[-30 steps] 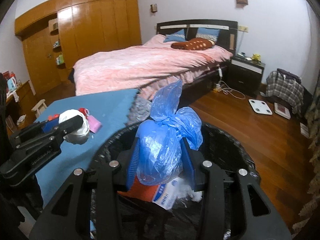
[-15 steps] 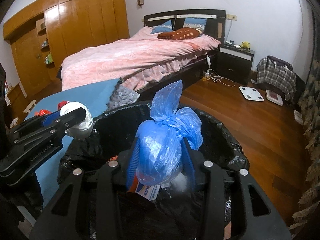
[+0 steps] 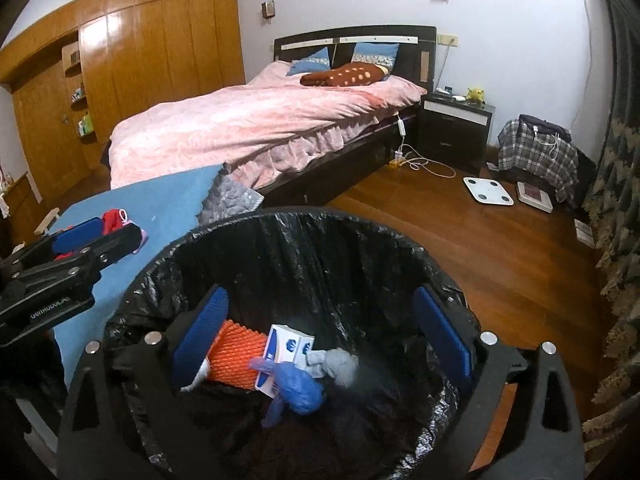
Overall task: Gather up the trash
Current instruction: 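Return to the table and grasp the pink sock with the left tool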
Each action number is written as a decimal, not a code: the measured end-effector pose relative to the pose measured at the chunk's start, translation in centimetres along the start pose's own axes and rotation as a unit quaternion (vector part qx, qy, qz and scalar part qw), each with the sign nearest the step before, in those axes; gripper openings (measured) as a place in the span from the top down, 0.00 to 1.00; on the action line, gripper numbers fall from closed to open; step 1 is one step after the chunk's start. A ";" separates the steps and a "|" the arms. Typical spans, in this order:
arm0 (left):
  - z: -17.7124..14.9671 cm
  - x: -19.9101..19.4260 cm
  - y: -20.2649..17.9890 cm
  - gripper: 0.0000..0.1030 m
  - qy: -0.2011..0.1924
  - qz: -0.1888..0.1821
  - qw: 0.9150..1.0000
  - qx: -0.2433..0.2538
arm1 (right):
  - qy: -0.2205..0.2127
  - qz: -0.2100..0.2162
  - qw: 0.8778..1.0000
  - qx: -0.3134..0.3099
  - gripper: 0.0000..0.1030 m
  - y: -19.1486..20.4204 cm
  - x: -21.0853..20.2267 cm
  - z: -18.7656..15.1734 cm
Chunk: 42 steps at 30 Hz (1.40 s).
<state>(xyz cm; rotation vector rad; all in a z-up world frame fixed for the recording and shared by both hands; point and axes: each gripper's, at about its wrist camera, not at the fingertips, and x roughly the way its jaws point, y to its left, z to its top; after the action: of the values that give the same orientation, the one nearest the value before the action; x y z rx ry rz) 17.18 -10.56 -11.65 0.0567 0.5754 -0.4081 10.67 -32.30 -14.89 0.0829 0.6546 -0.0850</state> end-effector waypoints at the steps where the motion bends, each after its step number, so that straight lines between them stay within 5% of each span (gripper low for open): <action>1: 0.1 -0.3 0.5 0.20 -0.003 0.005 1.000 -0.001 | -0.002 0.000 1.000 0.000 0.07 0.1 -0.1 0.2; 19: -0.3 -5.5 10.0 0.11 -0.031 0.099 0.994 -0.038 | -0.010 0.068 0.997 -0.030 0.05 8.7 0.9 2.6; 42: -5.3 -9.1 22.1 0.10 -0.013 0.216 0.971 -0.097 | 0.002 0.149 0.985 -0.086 0.05 22.1 4.5 3.6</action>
<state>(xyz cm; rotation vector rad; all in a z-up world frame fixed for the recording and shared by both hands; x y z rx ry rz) 16.13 13.84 -12.56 -0.0109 0.5570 0.0721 18.71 -11.00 -13.73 0.0146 0.6454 0.2594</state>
